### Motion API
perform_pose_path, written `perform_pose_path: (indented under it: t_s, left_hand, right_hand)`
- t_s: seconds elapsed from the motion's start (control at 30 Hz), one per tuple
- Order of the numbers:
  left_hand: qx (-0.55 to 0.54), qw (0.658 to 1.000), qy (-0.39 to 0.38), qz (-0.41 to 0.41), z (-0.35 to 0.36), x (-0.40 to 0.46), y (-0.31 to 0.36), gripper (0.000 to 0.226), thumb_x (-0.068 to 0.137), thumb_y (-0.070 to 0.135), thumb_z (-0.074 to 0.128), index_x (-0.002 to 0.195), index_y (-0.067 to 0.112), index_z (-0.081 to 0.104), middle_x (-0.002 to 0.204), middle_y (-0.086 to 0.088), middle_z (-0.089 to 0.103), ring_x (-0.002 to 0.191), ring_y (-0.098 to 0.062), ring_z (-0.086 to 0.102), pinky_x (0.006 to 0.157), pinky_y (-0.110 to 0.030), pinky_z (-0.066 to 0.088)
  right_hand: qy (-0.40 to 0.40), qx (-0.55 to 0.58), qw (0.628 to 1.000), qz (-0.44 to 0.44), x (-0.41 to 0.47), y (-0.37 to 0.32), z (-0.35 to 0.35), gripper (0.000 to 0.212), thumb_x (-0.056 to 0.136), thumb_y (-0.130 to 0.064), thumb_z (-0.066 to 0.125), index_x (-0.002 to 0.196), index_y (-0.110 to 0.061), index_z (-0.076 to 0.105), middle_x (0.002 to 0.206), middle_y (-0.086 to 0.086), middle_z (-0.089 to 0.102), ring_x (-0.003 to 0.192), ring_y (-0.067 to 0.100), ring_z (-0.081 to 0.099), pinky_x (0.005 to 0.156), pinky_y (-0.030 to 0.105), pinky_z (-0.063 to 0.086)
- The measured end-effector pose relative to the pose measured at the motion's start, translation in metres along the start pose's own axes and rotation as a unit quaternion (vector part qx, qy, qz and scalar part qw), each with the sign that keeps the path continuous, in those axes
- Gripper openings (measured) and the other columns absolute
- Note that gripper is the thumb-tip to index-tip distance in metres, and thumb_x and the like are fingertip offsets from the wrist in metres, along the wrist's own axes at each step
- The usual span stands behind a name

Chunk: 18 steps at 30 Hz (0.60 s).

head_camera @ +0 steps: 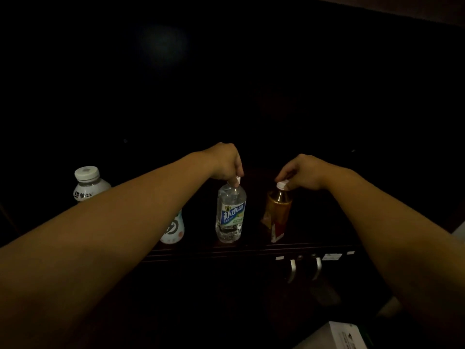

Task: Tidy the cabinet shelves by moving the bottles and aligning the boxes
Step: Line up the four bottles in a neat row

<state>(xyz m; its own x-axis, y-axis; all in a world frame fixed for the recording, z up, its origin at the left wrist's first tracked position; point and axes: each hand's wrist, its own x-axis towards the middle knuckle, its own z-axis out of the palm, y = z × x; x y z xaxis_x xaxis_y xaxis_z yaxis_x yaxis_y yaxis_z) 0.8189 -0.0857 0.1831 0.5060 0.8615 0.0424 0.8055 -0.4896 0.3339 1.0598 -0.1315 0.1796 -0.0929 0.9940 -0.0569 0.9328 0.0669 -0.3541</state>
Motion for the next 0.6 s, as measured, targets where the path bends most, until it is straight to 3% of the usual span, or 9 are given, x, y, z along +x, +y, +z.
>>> perform_pose_path:
  t_s: [0.13,0.2,0.33,0.47,0.6]
  left_hand:
    - [-0.006,1.000,0.003,0.001,0.002,0.000,0.000,0.031,0.077,0.021,0.086,0.107,0.020,0.077,0.119,0.003,0.069,0.116,-0.014,0.059,0.097,-0.029,0.049]
    - [-0.004,1.000,0.003,0.001,0.002,0.000,0.000,0.031,0.077,0.021,0.086,0.107,0.020,0.077,0.119,0.003,0.069,0.115,-0.013,0.060,0.097,-0.029,0.049]
    - [-0.010,1.000,0.000,0.003,0.002,0.000,-0.001,0.032,0.076,0.020,0.086,0.107,0.019,0.077,0.117,0.002,0.070,0.111,-0.013,0.062,0.090,-0.025,0.050]
    - [-0.019,1.000,0.005,0.004,0.004,0.000,-0.002,0.033,0.077,0.018,0.086,0.108,0.017,0.076,0.115,0.002,0.071,0.106,-0.012,0.065,0.080,-0.020,0.048]
    - [-0.029,1.000,0.009,0.005,0.006,0.000,-0.004,0.033,0.079,0.017,0.085,0.110,0.017,0.076,0.113,0.001,0.071,0.099,-0.010,0.066,0.068,-0.014,0.045]
  right_hand:
    - [-0.003,0.013,0.999,0.030,-0.001,0.002,-0.001,0.051,0.078,-0.033,0.083,0.124,-0.026,0.063,0.114,-0.006,0.059,0.110,0.016,0.058,0.090,0.030,0.048]
    - [0.030,-0.018,0.998,0.049,0.002,0.001,0.005,0.051,0.076,-0.044,0.083,0.119,-0.024,0.064,0.113,-0.005,0.060,0.106,0.017,0.059,0.089,0.035,0.052]
    - [0.064,-0.047,0.995,0.063,0.007,-0.003,0.014,0.018,0.080,-0.032,0.081,0.090,-0.026,0.067,0.096,-0.002,0.067,0.081,0.011,0.064,0.062,0.024,0.051]
    - [0.071,-0.049,0.994,0.060,0.007,-0.004,0.017,0.018,0.081,-0.027,0.081,0.090,-0.028,0.065,0.096,-0.003,0.065,0.082,0.010,0.063,0.065,0.024,0.049]
    - [0.072,-0.042,0.995,0.051,0.010,-0.002,0.018,0.028,0.081,-0.025,0.081,0.107,-0.026,0.069,0.108,-0.003,0.062,0.094,0.013,0.061,0.077,0.028,0.051]
